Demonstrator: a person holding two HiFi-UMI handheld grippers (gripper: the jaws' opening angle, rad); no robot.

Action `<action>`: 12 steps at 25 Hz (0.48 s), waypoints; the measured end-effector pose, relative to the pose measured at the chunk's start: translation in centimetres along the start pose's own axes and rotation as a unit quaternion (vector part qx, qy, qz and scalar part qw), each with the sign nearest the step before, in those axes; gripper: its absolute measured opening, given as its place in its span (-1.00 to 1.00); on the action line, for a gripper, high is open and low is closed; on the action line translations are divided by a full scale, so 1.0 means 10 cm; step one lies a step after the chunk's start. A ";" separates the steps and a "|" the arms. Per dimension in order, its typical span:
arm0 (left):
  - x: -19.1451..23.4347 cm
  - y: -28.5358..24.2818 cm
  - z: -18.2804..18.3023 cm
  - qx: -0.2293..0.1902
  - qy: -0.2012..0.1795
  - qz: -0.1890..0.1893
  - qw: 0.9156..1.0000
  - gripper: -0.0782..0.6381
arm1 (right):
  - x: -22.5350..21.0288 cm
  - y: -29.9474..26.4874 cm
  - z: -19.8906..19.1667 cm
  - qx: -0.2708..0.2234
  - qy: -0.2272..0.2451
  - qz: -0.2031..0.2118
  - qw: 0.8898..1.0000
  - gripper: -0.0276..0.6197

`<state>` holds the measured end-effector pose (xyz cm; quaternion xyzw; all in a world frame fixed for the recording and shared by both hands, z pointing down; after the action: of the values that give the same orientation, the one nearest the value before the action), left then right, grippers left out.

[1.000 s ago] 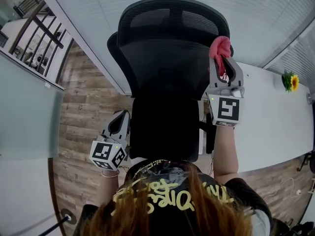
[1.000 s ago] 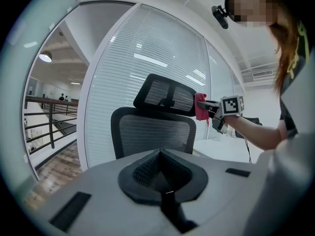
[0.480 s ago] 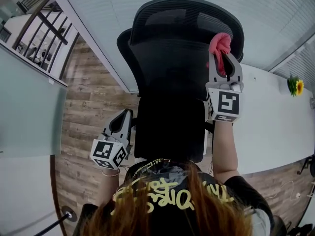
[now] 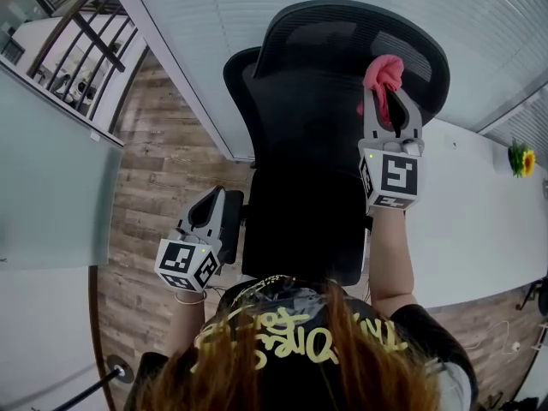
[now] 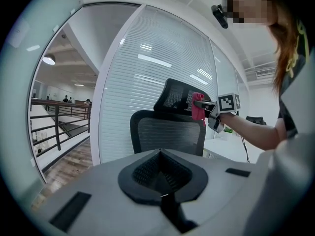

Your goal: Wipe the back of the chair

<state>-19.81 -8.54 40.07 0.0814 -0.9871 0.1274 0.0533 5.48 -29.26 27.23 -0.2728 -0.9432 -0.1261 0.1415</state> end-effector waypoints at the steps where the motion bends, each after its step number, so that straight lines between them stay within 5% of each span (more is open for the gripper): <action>1: 0.01 -0.01 0.00 0.000 -0.001 -0.002 1.000 -0.80 | 0.03 -0.02 0.01 -0.001 0.000 0.002 1.000 -0.70; 12: 0.27 -0.02 0.00 0.000 0.002 -0.002 1.000 -0.80 | 0.33 -0.21 0.07 -0.014 -0.023 0.014 1.000 -0.70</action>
<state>-22.45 -9.09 40.49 0.0829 -0.9868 0.1277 0.0552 1.45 -29.17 27.32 -0.2909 -0.9403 -0.1313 0.1179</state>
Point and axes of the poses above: the fingertips, and each gripper's own axes: y backward along the fingers, x to its left, z out of its top, the point moved 4 cm from there along y, backward along the fingers, and after that the axes turned 3 degrees about z, right-handed, at the moved point
